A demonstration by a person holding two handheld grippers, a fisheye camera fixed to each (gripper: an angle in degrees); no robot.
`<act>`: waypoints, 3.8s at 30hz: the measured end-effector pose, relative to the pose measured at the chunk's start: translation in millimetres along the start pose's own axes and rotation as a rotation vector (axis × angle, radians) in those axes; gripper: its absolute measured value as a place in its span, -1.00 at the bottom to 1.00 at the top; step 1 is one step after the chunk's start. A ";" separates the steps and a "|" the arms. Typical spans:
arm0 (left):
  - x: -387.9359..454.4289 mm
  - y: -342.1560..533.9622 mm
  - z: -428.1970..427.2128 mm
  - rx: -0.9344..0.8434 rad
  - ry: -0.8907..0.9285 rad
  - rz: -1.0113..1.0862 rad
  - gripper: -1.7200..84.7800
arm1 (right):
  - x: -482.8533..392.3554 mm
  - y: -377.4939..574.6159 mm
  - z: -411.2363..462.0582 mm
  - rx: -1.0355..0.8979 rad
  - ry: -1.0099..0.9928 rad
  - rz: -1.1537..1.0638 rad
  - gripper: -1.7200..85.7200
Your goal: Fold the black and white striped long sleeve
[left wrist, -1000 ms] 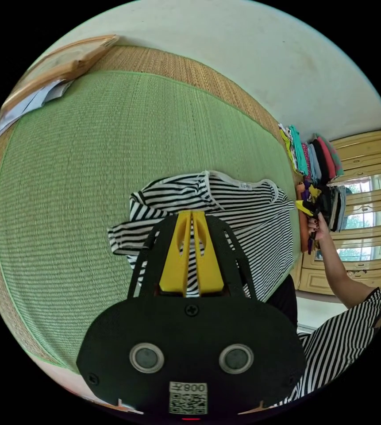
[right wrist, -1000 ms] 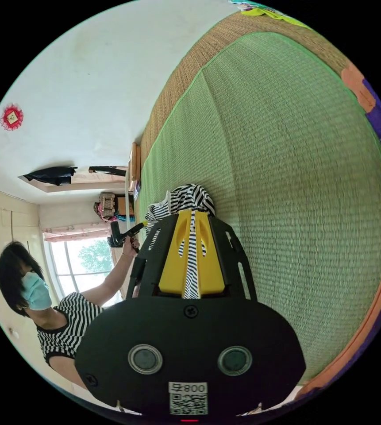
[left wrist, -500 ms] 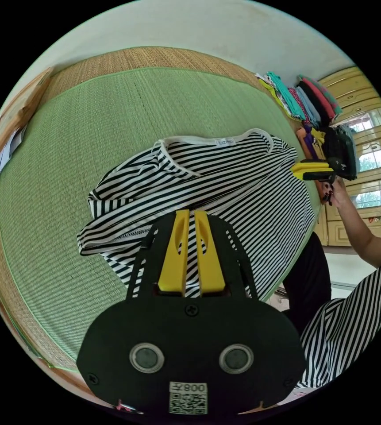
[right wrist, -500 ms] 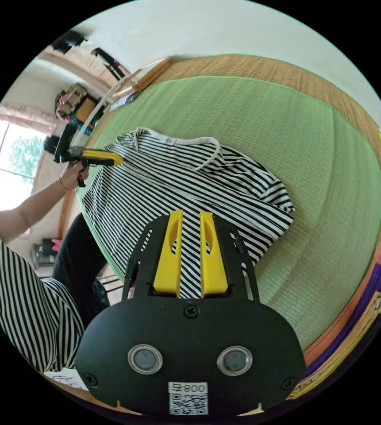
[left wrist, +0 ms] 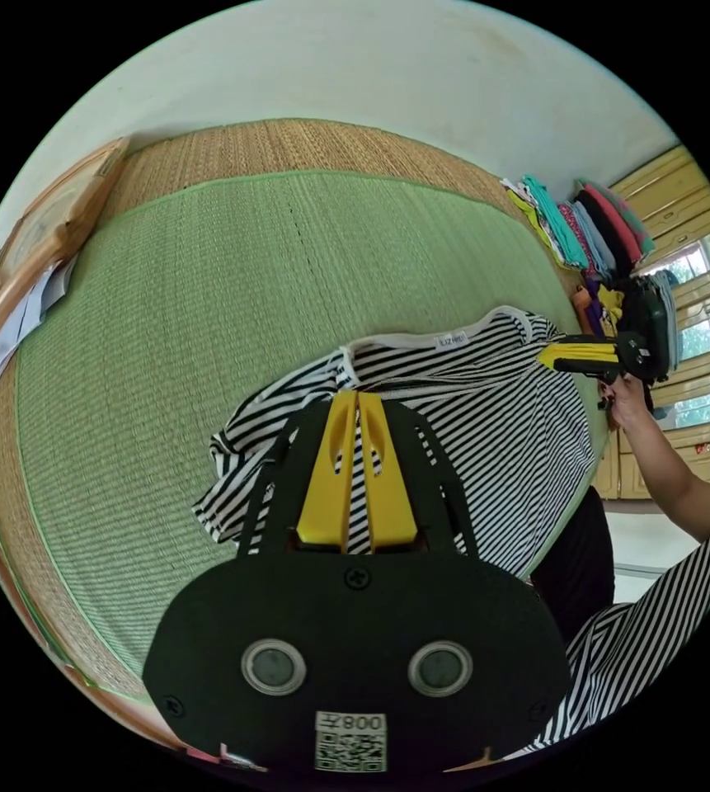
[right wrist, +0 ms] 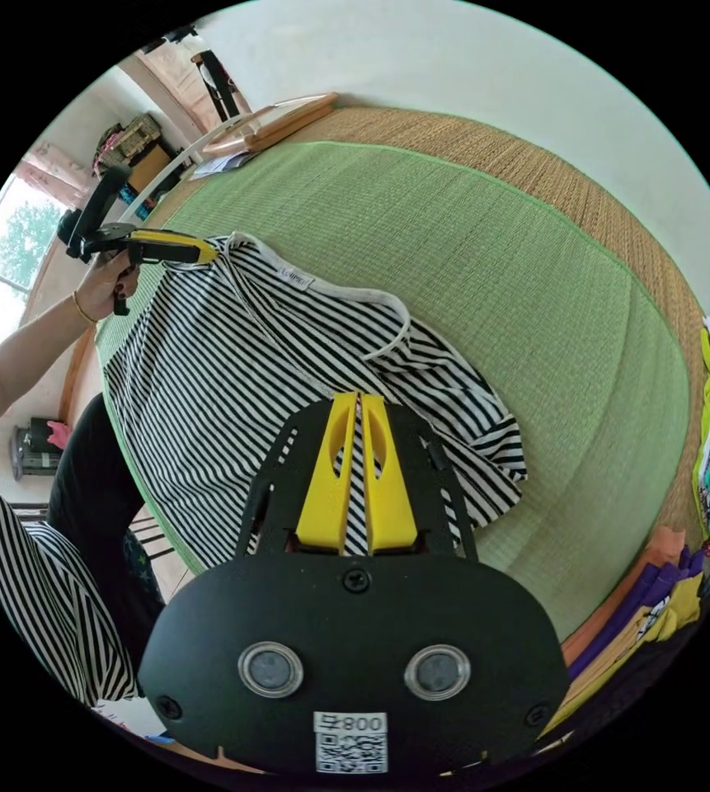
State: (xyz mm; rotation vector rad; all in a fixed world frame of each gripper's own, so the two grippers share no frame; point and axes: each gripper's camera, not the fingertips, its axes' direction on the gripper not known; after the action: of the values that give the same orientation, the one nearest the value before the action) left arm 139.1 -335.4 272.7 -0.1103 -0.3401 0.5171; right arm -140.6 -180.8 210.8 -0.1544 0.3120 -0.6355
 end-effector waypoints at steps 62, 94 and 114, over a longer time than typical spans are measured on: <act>-72.5 119.1 -95.5 0.113 -0.061 -0.155 -0.96 | 5.7 -8.5 -15.2 0.080 0.182 0.085 -0.96; -116.2 302.1 -107.6 0.024 0.235 -0.317 -0.91 | 124.4 234.0 -113.5 0.124 -0.222 0.455 -0.87; -81.4 375.1 -22.9 -0.148 0.197 -0.354 -0.93 | 125.9 387.6 -112.0 0.104 -0.484 0.633 -0.89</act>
State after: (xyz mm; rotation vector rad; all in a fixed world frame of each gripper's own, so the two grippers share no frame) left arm -93.9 -52.2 157.0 -0.2382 -0.1980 0.1286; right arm 134.3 46.1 -16.2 -0.0965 -0.1448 0.0240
